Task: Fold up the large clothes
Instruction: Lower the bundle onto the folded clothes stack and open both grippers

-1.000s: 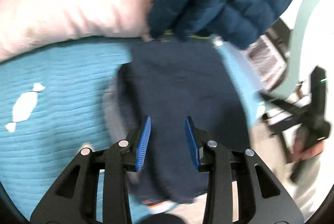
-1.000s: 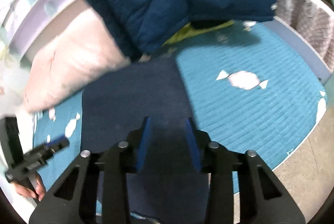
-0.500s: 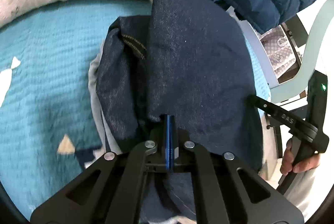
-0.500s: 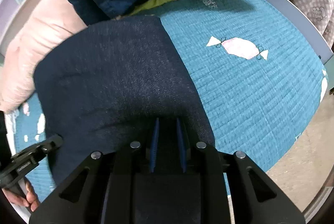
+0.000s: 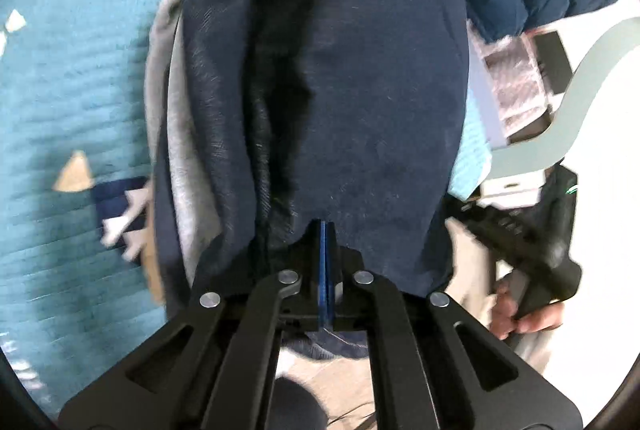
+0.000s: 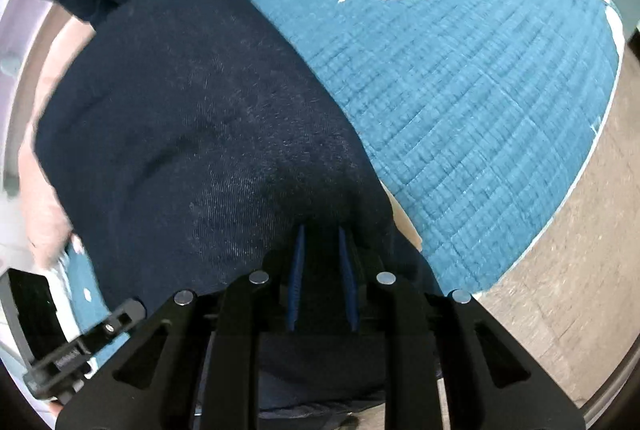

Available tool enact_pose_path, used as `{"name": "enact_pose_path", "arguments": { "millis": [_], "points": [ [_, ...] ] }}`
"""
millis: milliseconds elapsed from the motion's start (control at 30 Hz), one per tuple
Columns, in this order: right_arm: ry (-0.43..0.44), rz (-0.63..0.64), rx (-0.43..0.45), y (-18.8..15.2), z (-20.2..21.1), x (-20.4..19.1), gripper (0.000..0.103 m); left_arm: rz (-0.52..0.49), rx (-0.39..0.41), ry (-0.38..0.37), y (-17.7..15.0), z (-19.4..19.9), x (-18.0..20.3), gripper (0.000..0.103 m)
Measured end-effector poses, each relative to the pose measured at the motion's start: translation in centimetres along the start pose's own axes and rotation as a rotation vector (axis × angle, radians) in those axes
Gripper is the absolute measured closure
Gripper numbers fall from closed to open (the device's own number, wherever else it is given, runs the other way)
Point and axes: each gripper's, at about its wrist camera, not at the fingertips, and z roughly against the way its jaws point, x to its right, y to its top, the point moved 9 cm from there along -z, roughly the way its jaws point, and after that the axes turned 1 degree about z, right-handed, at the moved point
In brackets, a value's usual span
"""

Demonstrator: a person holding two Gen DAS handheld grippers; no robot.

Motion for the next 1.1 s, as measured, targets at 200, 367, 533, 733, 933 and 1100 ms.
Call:
{"name": "enact_pose_path", "arguments": {
  "millis": [200,367,533,733,933,1100],
  "points": [
    [0.028,0.095,-0.022,-3.9,3.2,-2.5,0.082,-0.016,-0.08,-0.008,-3.7,-0.6,1.0,0.1],
    [-0.107,0.192,-0.076,-5.6,-0.6,-2.6,0.082,0.041,-0.13,0.008,-5.1,-3.3,-0.3,0.101],
    [0.009,0.261,-0.015,-2.3,4.6,-7.2,0.082,-0.152,-0.06,-0.014,-3.4,0.8,5.2,0.1],
    [0.103,0.278,0.13,6.8,8.0,-12.0,0.082,-0.155,0.15,0.04,7.7,3.7,7.2,0.1],
    [0.073,0.219,0.151,13.9,3.5,-13.3,0.082,-0.007,0.217,0.141,15.3,2.8,1.4,0.1],
    [0.036,0.17,0.07,12.9,-4.0,-12.2,0.087,0.008,0.238,0.195,15.7,-1.5,-2.8,0.101]
  ]
}}
